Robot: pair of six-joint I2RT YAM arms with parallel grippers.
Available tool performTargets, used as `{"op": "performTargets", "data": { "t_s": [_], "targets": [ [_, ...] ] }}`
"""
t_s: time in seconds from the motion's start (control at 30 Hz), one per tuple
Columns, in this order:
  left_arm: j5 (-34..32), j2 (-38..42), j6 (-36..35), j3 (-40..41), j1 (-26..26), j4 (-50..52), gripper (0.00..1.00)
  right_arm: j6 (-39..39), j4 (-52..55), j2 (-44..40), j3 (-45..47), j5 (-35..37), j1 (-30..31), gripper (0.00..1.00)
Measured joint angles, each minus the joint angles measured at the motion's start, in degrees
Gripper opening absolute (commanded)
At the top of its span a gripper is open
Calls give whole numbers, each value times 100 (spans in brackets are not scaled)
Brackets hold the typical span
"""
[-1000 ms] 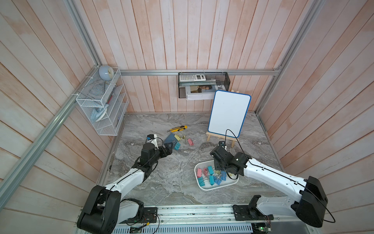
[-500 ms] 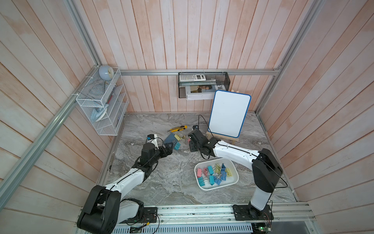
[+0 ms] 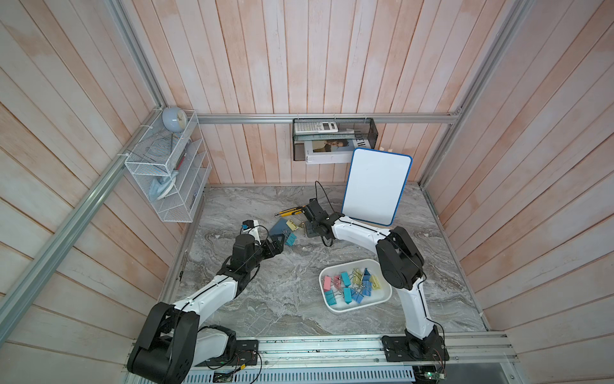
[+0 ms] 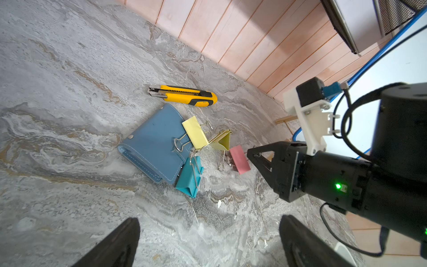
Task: Put the binder clips in the storage box
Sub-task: Pick up the binder clip at the center of the board.
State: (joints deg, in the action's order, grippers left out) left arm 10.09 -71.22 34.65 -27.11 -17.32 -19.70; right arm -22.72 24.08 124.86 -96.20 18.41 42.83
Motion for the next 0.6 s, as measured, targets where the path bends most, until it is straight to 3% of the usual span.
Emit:
{"op": "performTargets", "data": {
  "t_s": [0.07, 0.33, 0.6],
  "targets": [
    [0, -4, 2, -2, 0, 0, 100, 57, 50, 11, -4, -4, -9, 0],
    [39, -125, 4, -52, 0, -4, 100, 74, 317, -249, 144, -31, -7, 0],
    [256, -334, 28, -87, -7, -59, 100, 28, 431, -2177, 1344, -76, 146, 0]
  ]
}}
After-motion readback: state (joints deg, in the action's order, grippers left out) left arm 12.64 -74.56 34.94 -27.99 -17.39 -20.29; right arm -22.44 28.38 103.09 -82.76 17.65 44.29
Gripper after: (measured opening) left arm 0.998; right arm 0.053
